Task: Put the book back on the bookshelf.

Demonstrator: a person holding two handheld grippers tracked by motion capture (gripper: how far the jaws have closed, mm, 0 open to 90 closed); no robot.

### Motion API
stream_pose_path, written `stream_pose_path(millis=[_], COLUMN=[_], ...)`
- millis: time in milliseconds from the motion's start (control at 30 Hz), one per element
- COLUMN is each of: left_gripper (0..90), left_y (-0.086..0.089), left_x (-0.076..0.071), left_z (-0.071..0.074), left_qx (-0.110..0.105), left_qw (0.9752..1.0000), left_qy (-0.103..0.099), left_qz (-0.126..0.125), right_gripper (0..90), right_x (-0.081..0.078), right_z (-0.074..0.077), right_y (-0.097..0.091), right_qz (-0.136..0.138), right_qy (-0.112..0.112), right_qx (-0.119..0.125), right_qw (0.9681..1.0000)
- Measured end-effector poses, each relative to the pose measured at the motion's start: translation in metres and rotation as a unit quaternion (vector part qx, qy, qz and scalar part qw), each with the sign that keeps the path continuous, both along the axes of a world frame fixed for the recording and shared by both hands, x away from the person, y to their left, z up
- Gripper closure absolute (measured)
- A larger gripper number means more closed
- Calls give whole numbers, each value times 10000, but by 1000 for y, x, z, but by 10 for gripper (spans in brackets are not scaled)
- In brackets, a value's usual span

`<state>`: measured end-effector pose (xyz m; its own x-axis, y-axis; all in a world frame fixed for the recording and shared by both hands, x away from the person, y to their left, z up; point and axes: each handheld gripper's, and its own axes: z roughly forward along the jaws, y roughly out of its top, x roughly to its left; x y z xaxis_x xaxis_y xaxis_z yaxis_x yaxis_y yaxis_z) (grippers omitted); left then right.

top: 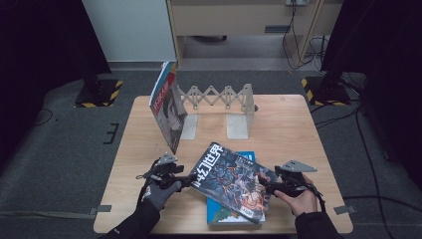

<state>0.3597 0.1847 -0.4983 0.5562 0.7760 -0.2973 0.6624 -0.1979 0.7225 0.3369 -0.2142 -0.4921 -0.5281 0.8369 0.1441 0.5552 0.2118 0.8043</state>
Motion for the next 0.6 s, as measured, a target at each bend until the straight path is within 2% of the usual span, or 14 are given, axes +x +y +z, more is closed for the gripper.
stream_pose_path(millis=[67, 233, 333, 533, 600], left_gripper=[259, 230, 219, 219, 219], left_y=[-2, -5, -7, -11, -11], left_x=[1, 4, 6, 7, 8], left_z=[-2, -5, -8, -10, -11], left_qx=[-101, -158, -305, -448, -528], left_qw=[9999, 9998, 9991, 9976, 9968], left_qy=[63, 98, 251, 450, 521], left_qz=[-28, -62, -134, -266, -303], right_gripper=[207, 202, 197, 187, 177], right_x=[0, -1, 0, 1, 2], right_z=[-1, -2, -2, -6, -8], right_y=[1, 1, 1, 1, 1], right_qz=[9, -19, -24, 29, 0], right_qy=[10, 38, 32, 111, 133], right_qx=[-7, 34, 5, -116, -69], right_qw=[10000, 10000, 10000, 9999, 9999])
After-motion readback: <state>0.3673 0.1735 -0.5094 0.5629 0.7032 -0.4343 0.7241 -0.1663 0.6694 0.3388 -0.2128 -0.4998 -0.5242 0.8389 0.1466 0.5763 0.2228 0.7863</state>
